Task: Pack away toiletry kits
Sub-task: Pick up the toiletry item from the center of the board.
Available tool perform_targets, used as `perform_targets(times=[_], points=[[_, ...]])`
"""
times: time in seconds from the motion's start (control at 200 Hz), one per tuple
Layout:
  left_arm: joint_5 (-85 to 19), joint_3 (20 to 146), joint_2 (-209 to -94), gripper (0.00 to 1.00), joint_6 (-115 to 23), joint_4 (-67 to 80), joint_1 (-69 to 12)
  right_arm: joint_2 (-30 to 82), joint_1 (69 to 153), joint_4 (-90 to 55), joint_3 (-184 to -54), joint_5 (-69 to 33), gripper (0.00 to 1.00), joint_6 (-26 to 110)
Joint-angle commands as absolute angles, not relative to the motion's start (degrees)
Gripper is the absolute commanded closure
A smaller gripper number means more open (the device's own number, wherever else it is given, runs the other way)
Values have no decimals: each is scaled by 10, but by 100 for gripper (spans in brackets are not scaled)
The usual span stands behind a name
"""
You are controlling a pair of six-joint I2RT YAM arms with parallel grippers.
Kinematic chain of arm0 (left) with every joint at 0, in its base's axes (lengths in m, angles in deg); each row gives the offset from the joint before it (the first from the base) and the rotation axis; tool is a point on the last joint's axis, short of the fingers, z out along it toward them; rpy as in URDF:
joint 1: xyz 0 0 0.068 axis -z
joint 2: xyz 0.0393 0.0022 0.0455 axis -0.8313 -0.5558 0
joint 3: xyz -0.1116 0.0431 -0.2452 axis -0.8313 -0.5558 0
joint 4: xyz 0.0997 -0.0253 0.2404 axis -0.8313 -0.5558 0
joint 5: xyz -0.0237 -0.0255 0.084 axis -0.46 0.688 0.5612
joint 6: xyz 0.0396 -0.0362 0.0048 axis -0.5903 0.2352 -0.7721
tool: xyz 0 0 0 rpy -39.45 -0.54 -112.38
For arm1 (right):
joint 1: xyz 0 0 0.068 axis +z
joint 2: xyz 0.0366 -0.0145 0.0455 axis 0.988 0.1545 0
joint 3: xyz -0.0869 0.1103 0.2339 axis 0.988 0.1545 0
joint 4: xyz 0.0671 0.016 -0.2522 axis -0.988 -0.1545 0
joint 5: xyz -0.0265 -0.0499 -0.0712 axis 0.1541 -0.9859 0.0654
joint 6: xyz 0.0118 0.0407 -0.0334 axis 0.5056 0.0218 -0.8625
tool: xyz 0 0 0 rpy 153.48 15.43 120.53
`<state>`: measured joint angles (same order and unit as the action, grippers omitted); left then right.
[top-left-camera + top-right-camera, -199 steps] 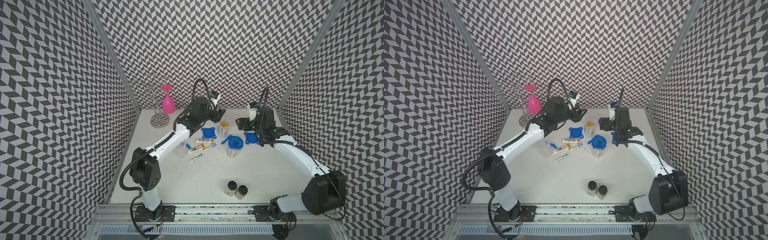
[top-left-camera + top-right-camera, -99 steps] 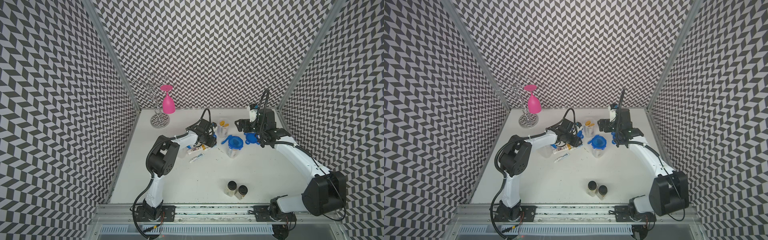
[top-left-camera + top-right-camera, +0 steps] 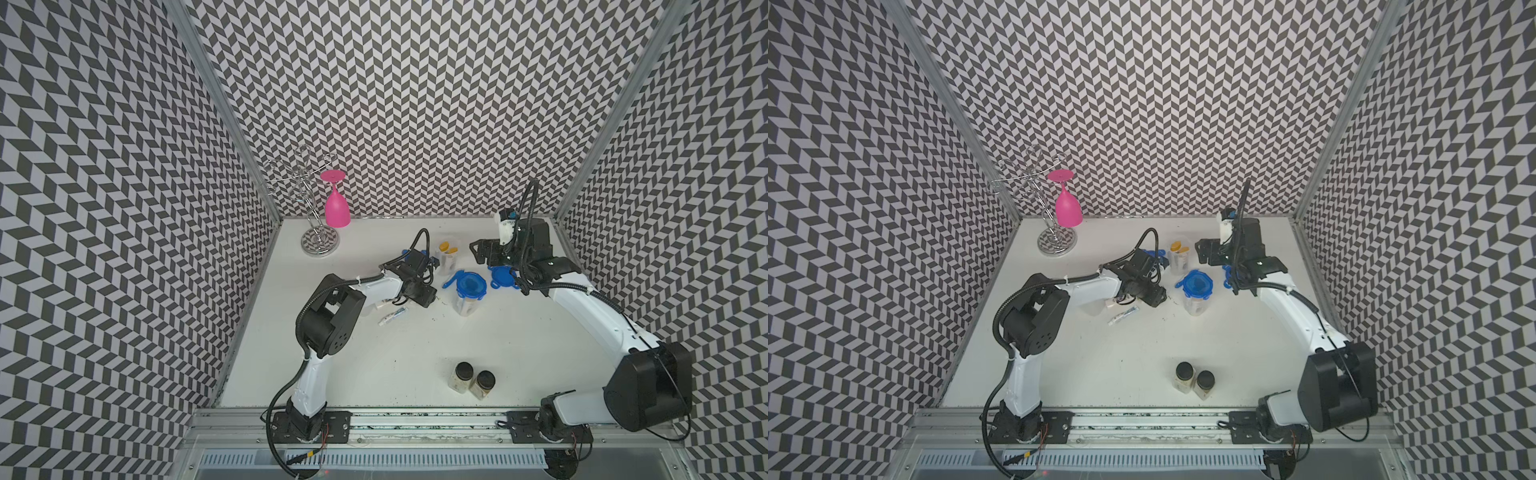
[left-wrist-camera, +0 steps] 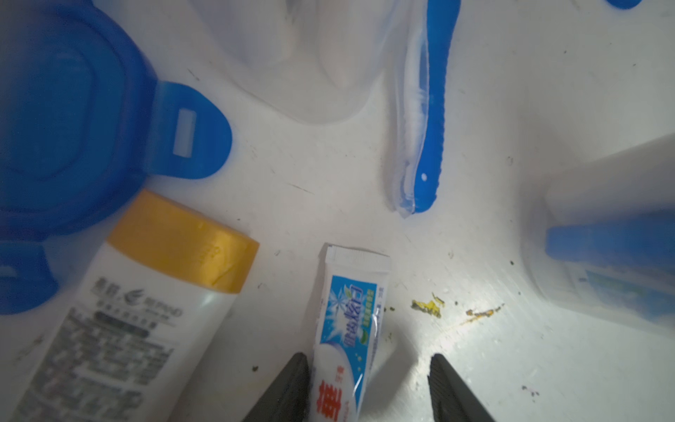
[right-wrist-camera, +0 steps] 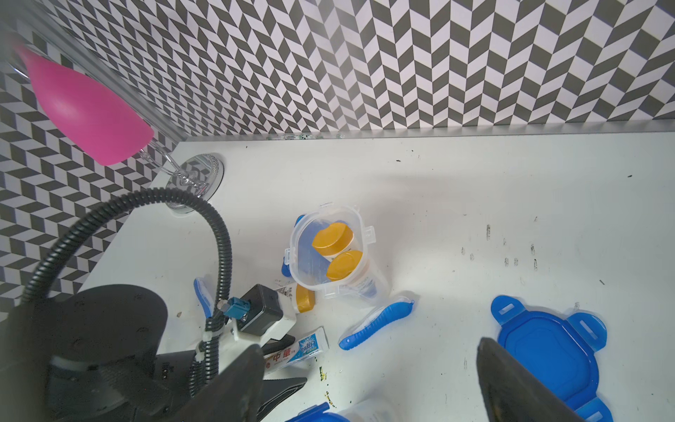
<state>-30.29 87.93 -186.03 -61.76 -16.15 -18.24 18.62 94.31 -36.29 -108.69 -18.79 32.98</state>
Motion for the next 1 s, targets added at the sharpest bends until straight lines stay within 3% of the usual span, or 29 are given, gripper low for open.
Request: perform_targets(times=[0.0,0.255,0.471,0.631,0.776,0.996], points=[[-269,847,-1850,46,-614,-181,-177,189,939,-338,-1097,-185,11,336],[-214,779,-1821,66,-610,-164,-159,209,937,-356,-1125,-173,11,347],[-262,756,-1775,95,-600,-134,-160,225,931,-410,-1156,-132,12,352],[-324,728,-1671,100,-589,-97,-159,232,924,-445,-1168,-54,12,360],[-350,708,-1594,100,-567,-36,-160,270,925,-474,-1191,83,12,348],[-377,729,-1578,100,-552,9,-159,311,951,-501,-1213,150,13,316]])
